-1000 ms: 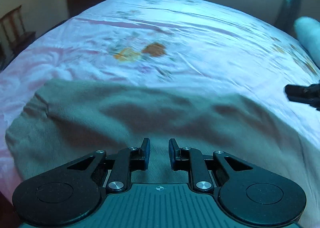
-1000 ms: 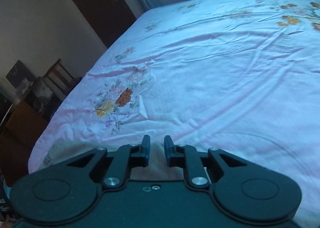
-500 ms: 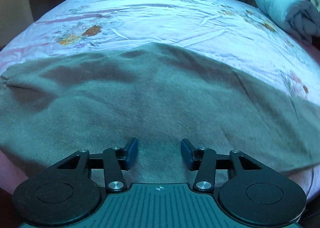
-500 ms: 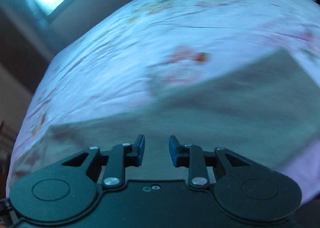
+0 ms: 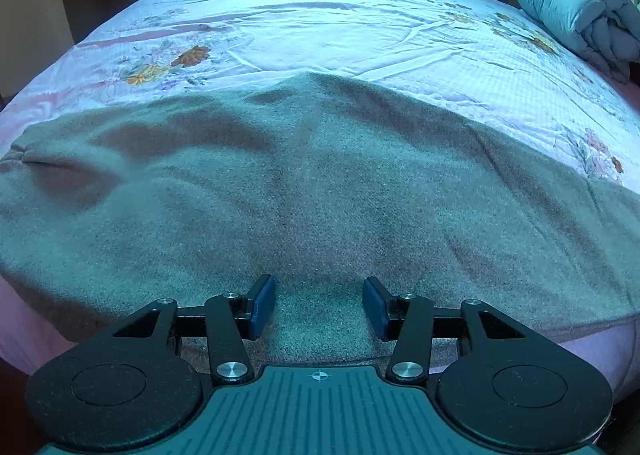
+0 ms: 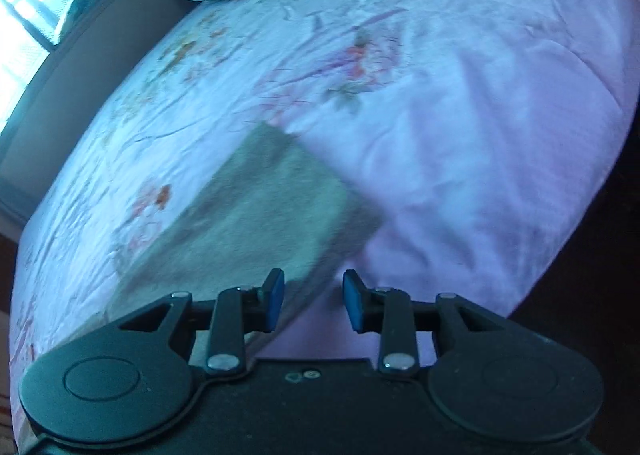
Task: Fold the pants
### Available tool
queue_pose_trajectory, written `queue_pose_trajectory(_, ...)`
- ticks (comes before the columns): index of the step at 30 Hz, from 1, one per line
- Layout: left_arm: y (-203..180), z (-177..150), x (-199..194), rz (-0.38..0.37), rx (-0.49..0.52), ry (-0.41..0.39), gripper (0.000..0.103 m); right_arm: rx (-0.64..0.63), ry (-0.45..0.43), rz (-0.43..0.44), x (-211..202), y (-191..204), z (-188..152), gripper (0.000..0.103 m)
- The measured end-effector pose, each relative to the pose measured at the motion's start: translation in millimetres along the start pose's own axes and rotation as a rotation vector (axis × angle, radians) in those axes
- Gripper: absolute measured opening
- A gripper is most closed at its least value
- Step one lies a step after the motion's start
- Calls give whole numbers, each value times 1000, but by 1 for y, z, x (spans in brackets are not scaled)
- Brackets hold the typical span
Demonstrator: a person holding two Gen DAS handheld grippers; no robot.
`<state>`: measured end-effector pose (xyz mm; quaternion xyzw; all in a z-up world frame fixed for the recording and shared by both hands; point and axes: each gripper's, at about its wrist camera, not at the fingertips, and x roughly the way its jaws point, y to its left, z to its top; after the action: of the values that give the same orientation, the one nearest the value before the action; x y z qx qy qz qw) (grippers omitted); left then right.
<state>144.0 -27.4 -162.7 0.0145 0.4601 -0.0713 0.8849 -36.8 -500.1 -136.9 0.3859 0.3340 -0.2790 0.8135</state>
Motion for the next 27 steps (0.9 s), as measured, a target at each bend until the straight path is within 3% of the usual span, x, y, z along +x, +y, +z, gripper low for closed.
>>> queue_pose_trajectory(4, -6, 3, -2, -28, -3, -5, 49, 62, 13, 35, 0, -15, 1, 25)
queue_pose_trajectory(9, -28, 9, -2, -83, -1, -4, 49, 143, -15, 69, 9, -15, 5, 14)
queue_pose_trajectory(15, -93, 14, -12, -217, 98, 2, 49, 219, -36, 91, 10, -25, 2, 11)
queue_pose_trajectory(23, -179, 1, -11, -319, 225, 44, 49, 42, -143, 123, -18, 12, 4, 3)
queue_pose_trajectory(27, -203, -6, -7, -296, 290, 57, 49, -61, -178, 172, -32, 40, 8, 2)
